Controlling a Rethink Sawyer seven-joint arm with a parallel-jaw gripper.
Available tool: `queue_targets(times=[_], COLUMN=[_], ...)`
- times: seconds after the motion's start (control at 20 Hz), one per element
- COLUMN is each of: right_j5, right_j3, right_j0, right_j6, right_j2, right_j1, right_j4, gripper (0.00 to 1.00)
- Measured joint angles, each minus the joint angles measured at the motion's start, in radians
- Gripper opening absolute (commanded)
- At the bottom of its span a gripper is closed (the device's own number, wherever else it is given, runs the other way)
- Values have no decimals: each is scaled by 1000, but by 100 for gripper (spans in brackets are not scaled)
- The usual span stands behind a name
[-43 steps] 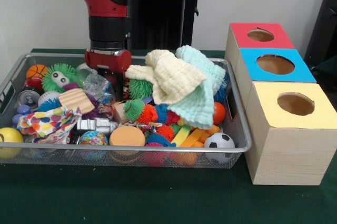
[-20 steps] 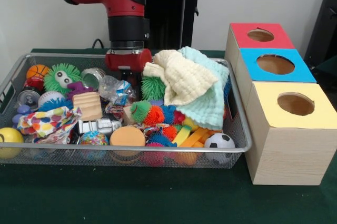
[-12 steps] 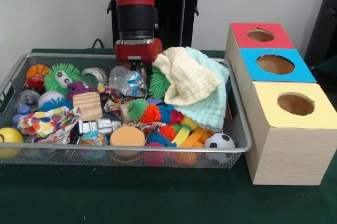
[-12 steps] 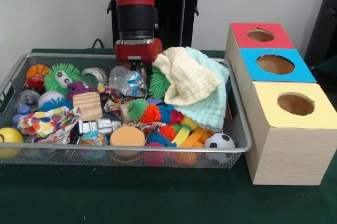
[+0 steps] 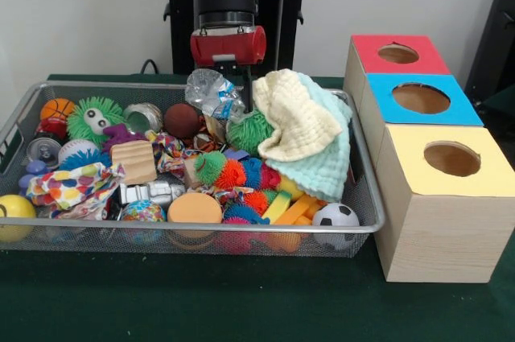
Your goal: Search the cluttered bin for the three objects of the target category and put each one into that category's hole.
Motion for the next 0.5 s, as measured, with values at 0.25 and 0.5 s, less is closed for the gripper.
queue_targets(times=[0.25,0.5], right_j5=[2,8], right_j3=[1,4], right_j0=[6,13], right_j6=[0,0], right_j2=[0,0], right_j1=[-16,-39], right_j4=[0,0], gripper=[0,0])
